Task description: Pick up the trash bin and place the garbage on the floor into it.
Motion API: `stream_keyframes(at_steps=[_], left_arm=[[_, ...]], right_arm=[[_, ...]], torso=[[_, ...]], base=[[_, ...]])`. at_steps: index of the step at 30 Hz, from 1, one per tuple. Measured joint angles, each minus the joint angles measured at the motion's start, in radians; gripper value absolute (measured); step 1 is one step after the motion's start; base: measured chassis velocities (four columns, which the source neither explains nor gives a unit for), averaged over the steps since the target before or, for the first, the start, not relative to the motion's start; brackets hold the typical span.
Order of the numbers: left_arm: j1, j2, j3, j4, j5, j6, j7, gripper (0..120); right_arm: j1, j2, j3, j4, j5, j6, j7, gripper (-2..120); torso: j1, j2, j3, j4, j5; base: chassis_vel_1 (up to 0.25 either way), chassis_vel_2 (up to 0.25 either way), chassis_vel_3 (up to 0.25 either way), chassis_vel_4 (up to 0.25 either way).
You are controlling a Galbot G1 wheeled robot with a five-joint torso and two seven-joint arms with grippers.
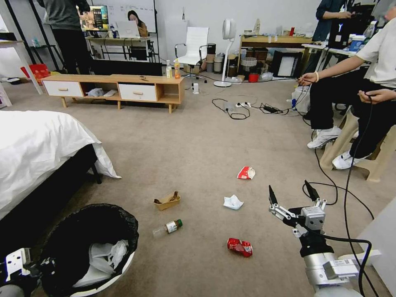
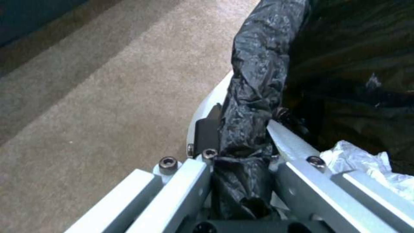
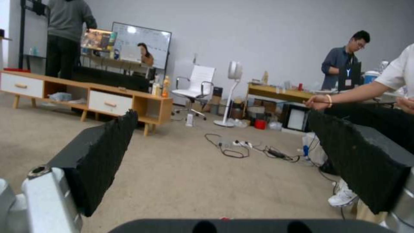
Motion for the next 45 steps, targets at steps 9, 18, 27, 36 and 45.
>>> stream_keyframes(at_steps=[9,18,27,36,45], left_arm=[[0.012,-0.007,-0.005,-0.011,0.003,0.000,0.001,1],[0.019,-0.012,-0.006,-0.017,0.007,0.000,0.004,1],[0.019,-0.008,-0.008,-0.015,0.008,0.000,0.006,1],[0.009,-0.001,-0.010,-0.005,0.005,0.000,0.007,1],[0.004,-0.006,0.003,-0.005,0.008,0.000,0.007,1]], right_arm=[[-0.007,-0.004,0.002,0.004,-0.002,0.006,0.000,100],[-0.006,-0.007,0.001,0.001,-0.008,0.019,-0.004,100],[0.004,-0.052,-0.010,-0.002,0.018,-0.056,0.010,100],[0.019,-0.192,-0.026,0.066,0.275,-0.432,0.068,100],[0.111,-0.279,-0.049,0.099,0.567,-0.839,0.096,100]], torso=[[0.000,0.000,0.000,0.0002,0.0003],[0.000,0.000,0.000,0.0000,0.0000],[0.000,0.000,0.000,0.0001,0.0001],[0.000,0.000,0.000,-0.0001,0.0001],[0.000,0.000,0.000,0.0002,0.0002]], base=[[-0.089,0.110,0.110,-0.097],[-0.054,0.057,0.056,-0.076],[0.000,0.000,0.000,0.000],[0.000,0.000,0.000,0.000],[0.000,0.000,0.000,0.000]])
